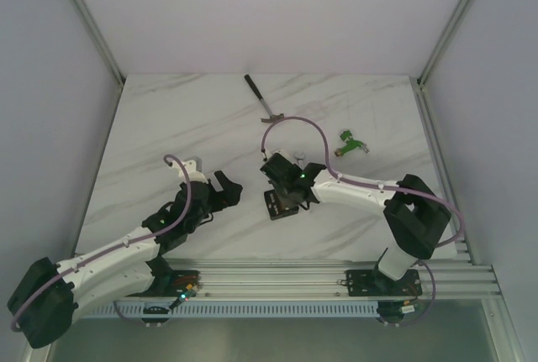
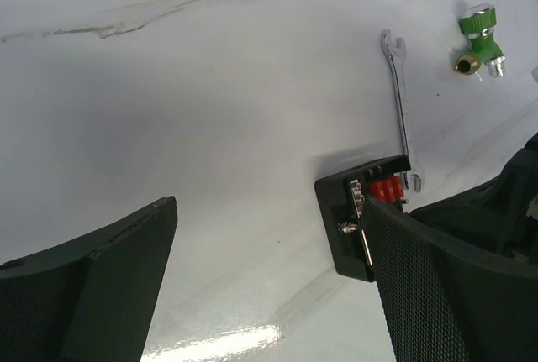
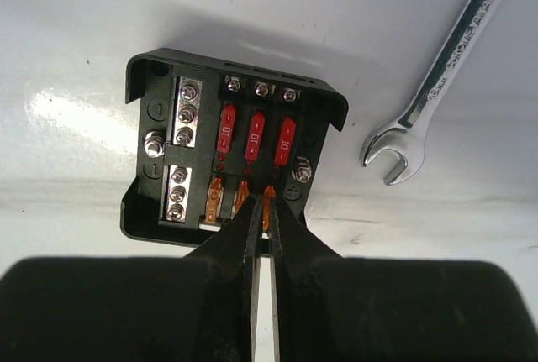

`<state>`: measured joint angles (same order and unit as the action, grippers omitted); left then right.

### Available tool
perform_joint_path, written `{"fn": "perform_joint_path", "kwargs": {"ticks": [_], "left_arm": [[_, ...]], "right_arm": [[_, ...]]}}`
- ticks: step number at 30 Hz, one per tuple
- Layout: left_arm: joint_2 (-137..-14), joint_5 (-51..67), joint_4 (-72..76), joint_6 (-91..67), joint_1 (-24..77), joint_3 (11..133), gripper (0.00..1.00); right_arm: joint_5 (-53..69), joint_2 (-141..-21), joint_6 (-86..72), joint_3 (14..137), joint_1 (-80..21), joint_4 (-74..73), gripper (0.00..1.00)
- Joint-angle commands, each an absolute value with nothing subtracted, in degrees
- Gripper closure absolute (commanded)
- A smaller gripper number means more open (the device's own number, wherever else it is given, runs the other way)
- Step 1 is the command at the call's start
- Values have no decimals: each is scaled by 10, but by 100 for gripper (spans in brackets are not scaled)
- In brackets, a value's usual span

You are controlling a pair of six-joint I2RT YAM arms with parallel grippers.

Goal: Snap on the fuse box
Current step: Install the fuse at the fuse box base.

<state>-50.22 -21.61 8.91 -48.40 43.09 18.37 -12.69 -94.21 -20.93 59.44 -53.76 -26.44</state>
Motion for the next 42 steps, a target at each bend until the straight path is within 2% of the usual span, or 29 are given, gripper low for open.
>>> {"fn": "perform_joint_path", "kwargs": {"ticks": [1,8,20,23,28,33,42], "left_arm": [[-507,-205,94,-488,429,200,0],[-522,-161,97,-499,429,202,0],[-637,-47,123,-520,449,240,12],[-683,-32,130,-528,465,258,16],[-737,-19,137,-544,478,281,29],[-762,-12,142,-548,481,294,35],[-793,-16,142,-553,482,304,44]], "right_arm": [[-101,-1020,-208,562,-544,-314,100],[-108,-984,-223,532,-545,-329,100],[-108,-987,-227,536,-545,-322,100],[-109,-963,-226,554,-545,-320,97],[-106,-934,-231,586,-545,-302,90],[-109,-928,-238,603,-545,-297,79],[-109,-917,-250,599,-541,-292,80]]}}
